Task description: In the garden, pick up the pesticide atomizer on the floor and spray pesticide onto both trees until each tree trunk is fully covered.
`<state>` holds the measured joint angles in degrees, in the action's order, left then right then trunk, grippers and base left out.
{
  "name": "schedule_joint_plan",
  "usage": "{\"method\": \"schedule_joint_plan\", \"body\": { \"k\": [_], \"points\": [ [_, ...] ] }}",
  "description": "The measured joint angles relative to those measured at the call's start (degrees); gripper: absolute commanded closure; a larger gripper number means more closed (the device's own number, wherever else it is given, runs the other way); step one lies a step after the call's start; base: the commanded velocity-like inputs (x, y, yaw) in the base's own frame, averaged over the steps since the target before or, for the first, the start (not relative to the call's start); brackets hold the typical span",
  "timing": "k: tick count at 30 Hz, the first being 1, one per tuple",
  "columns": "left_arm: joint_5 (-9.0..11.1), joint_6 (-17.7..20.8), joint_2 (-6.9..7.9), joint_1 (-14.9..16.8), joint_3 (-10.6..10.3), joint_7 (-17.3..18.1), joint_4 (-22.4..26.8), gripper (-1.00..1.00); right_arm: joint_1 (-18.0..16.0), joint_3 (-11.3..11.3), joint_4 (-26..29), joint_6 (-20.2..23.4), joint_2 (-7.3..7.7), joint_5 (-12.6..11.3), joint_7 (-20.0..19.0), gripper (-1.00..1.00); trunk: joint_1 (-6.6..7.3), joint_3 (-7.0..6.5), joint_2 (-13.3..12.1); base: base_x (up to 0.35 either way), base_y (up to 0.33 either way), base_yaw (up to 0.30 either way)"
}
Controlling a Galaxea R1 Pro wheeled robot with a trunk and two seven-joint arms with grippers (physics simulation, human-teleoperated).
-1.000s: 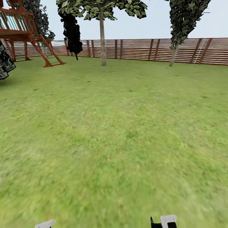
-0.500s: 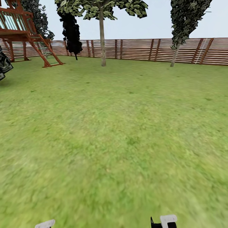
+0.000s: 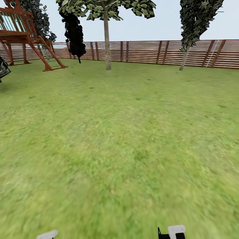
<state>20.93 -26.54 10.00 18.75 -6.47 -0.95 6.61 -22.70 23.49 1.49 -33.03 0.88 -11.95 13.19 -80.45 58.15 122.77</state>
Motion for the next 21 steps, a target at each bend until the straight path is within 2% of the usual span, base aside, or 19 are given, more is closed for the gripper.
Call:
{"method": "schedule_joint_plan", "body": {
  "k": [21],
  "points": [
    [0.00,0.00,0.00,0.00,0.00,0.02,0.00,1.00,0.01,0.00,0.00,0.00,0.00,0.00,0.00,-1.00,0.00,0.00,0.00,0.339,0.000,0.000]
  ]
}}
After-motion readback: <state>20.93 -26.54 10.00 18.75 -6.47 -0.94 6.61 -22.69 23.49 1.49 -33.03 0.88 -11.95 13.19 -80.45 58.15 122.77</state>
